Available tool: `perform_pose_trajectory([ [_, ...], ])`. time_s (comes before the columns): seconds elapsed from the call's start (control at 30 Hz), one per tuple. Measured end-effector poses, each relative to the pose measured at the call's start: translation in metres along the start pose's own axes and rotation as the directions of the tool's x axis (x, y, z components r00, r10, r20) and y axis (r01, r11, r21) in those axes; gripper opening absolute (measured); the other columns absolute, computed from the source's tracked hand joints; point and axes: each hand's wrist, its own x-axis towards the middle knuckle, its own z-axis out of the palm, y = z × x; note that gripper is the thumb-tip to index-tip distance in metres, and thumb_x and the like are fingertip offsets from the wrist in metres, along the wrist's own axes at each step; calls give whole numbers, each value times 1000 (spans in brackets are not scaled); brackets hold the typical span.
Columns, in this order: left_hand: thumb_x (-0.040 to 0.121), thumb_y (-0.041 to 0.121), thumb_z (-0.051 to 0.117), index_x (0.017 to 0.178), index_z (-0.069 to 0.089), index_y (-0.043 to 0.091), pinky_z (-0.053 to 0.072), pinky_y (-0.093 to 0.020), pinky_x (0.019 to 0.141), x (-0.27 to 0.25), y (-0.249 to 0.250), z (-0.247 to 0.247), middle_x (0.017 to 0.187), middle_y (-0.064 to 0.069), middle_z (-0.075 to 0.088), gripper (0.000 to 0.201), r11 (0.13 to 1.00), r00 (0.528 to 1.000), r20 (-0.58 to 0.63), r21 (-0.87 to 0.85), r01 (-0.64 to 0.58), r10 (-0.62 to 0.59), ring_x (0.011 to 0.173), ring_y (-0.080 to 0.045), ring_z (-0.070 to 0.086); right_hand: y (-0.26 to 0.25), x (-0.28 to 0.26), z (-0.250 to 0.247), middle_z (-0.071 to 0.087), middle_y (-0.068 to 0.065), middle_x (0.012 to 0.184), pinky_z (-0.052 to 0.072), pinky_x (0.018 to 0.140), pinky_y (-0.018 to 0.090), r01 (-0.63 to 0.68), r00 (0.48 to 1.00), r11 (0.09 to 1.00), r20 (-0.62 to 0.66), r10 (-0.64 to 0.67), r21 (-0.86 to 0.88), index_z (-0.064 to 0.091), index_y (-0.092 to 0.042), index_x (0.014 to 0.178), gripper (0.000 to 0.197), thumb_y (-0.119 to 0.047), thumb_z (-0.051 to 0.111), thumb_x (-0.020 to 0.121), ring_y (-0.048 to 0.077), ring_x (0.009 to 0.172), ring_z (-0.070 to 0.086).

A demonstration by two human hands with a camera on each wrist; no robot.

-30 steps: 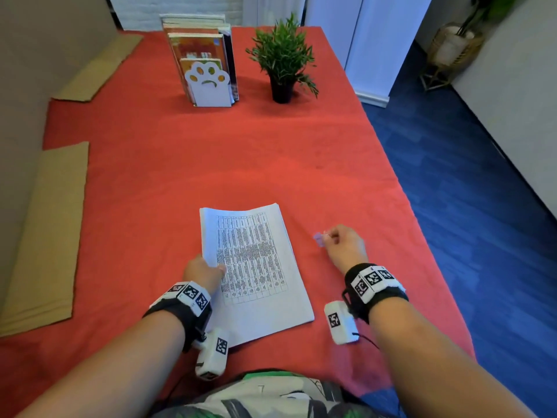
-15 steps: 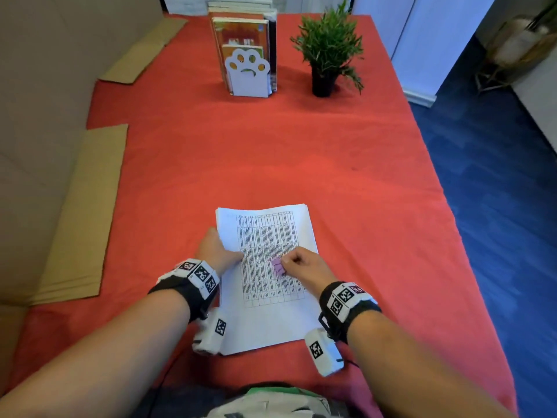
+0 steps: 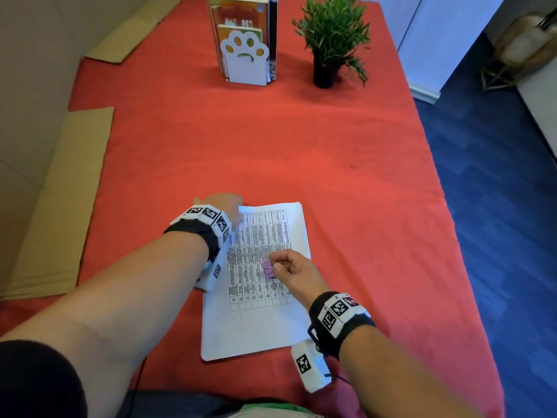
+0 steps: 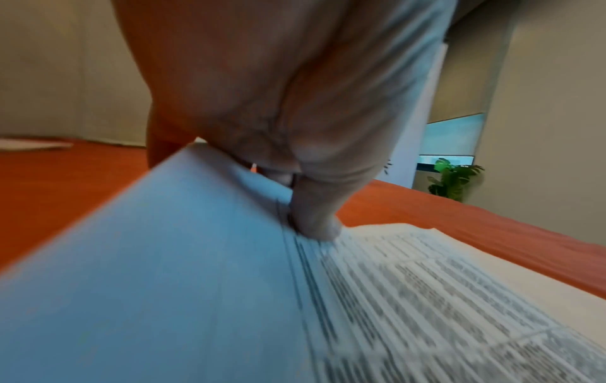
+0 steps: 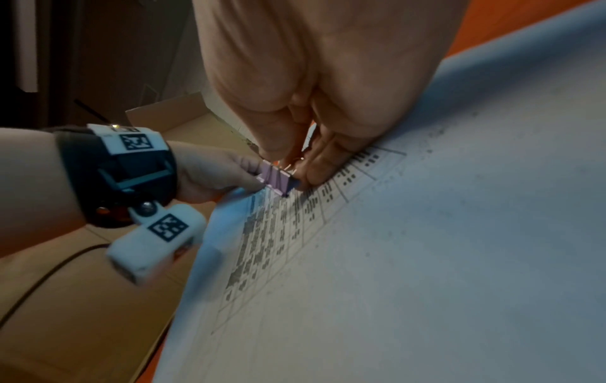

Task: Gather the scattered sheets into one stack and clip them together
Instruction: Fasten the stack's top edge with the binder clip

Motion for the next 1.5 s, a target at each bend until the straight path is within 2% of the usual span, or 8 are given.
perform_pose_trajectory([
  [0.1, 90, 24, 55, 97, 58, 18, 44, -31, 64, 0, -8, 17, 81, 3, 61, 10, 972, 994, -111, -232, -37, 11, 75, -18, 56, -2, 0, 3, 68, 8, 95, 55, 89, 31, 6, 1000, 1000, 7, -6, -27, 61, -12, 99, 19, 0, 47, 94, 19, 85, 65],
  [0.2, 85, 21, 62, 83, 58, 26, 46, -30, 63, -5, -14, 28, 84, -1, 67, 7, 933, 973, -228, -356, -60, -25, 73, -20, 59, -17, 1, 0, 63, -10, 79, 53, 76, 20, 51, 999, 981, 3, -51, -185, 69, -7, 98, 20, -8, 49, 95, 8, 73, 60],
  [0.33, 81, 19, 68, 80, 65, 21, 41, -25, 61, -14, -16, 27, 78, 0, 67, 4, 860, 954, -299, -493, -129, -28, 73, -19, 60, -49, 20, -8, 54, -17, 85, 57, 82, 37, 235, 965, 911, -32, -261, -340, 72, -9, 92, 16, -12, 56, 92, 21, 84, 67],
  [0.7, 78, 20, 71, 68, 63, 22, 31, -20, 49, -33, -17, 14, 58, 8, 54, 13, 827, 948, -318, -529, -190, 14, 53, -8, 49, -98, 80, -2, 55, 10, 83, 56, 71, 37, 589, 760, 629, 83, -645, -507, 74, -1, 90, 18, 7, 61, 82, 24, 72, 66],
  [0.93, 77, 20, 72, 68, 61, 26, 36, -23, 54, -33, -16, 13, 61, 6, 57, 15, 804, 950, -312, -562, -195, 13, 59, -14, 53, -94, 88, 2, 56, 13, 76, 45, 60, 24, 593, 760, 596, 132, -636, -542, 76, -2, 85, 16, 6, 64, 77, 14, 67, 55],
  [1.13, 77, 16, 71, 73, 67, 14, 39, -25, 54, -31, -19, 15, 67, -5, 64, 6, 782, 950, -313, -595, -186, -12, 60, -18, 54, -96, 86, 2, 62, 4, 87, 51, 74, 39, 498, 835, 634, 130, -534, -592, 60, -9, 89, 10, -6, 64, 81, 22, 80, 61],
  [1.3, 79, 17, 69, 72, 65, 18, 38, -24, 53, -28, -24, 13, 62, -3, 60, 8, 762, 958, -284, -626, -164, -27, 54, -16, 50, -78, 67, 4, 59, 5, 92, 43, 68, 34, 543, 675, 334, 165, -719, -771, 62, -13, 73, 7, -14, 69, 75, 26, 80, 53],
  [1.5, 79, 15, 69, 69, 65, 23, 33, -20, 52, -31, -25, 11, 59, 8, 58, 13, 739, 950, -311, -641, -206, -5, 53, -7, 49, -51, 49, 14, 59, -2, 86, 40, 70, 34, 397, 678, 275, 78, -731, -876, 68, -19, 74, 11, -10, 72, 69, 23, 81, 52],
])
